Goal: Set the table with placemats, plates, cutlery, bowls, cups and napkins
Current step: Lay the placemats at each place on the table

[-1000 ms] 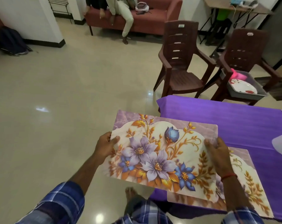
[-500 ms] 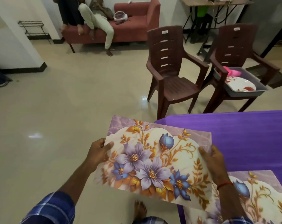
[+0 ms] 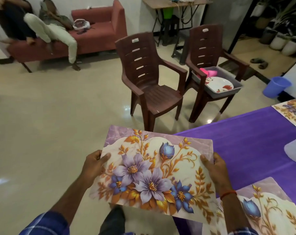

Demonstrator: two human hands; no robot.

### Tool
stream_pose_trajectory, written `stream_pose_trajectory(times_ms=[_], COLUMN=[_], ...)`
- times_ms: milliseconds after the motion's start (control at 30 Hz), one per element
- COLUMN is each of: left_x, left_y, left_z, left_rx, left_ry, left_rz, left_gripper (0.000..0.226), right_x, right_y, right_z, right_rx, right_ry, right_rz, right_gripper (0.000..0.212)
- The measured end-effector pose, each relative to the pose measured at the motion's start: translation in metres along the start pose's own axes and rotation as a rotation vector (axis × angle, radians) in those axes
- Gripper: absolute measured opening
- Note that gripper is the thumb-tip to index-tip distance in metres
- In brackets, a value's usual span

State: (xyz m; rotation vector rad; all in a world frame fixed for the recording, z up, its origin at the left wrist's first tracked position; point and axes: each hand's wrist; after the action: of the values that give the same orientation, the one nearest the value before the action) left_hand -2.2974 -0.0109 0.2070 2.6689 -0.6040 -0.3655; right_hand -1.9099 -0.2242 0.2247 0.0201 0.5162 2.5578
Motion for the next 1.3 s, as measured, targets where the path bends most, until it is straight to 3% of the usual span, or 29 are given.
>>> stream_pose_trajectory(times_ms=[667,933,1300], left_x=[-0.02,0.037,0.131], left_y=[-0.278,-0.358,-0.467], left_z=[-0.12,-0.171,-0.253], left_rx=[0.052,0.105,0.156], left_ry=[-0.105,-0.215,-0.363], left_rz=[0.425,0.621,0.787], left_gripper=[0.008,0.01,0.012], right_x=[0.071,0.052,0.02], right_y=[-0.094,-0.116,-0.171], right_z=[0.065,0.058,0.068], right_rx=[0.044,0.102,0.139], right_ry=[-0.058,-0.073,-0.181], right_rz=[-0.441,-0.626,-0.815], right_gripper=[0.011,0.022,0.013])
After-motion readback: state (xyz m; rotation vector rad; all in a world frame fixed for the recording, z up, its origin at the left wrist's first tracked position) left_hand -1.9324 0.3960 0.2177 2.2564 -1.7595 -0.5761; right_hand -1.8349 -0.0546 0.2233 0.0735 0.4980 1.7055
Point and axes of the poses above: each hand's wrist, its own y-axis away from the middle knuckle, its own x-axis out of the palm, z = x × y, and after that the axes turned 15 degrees about z, right-handed
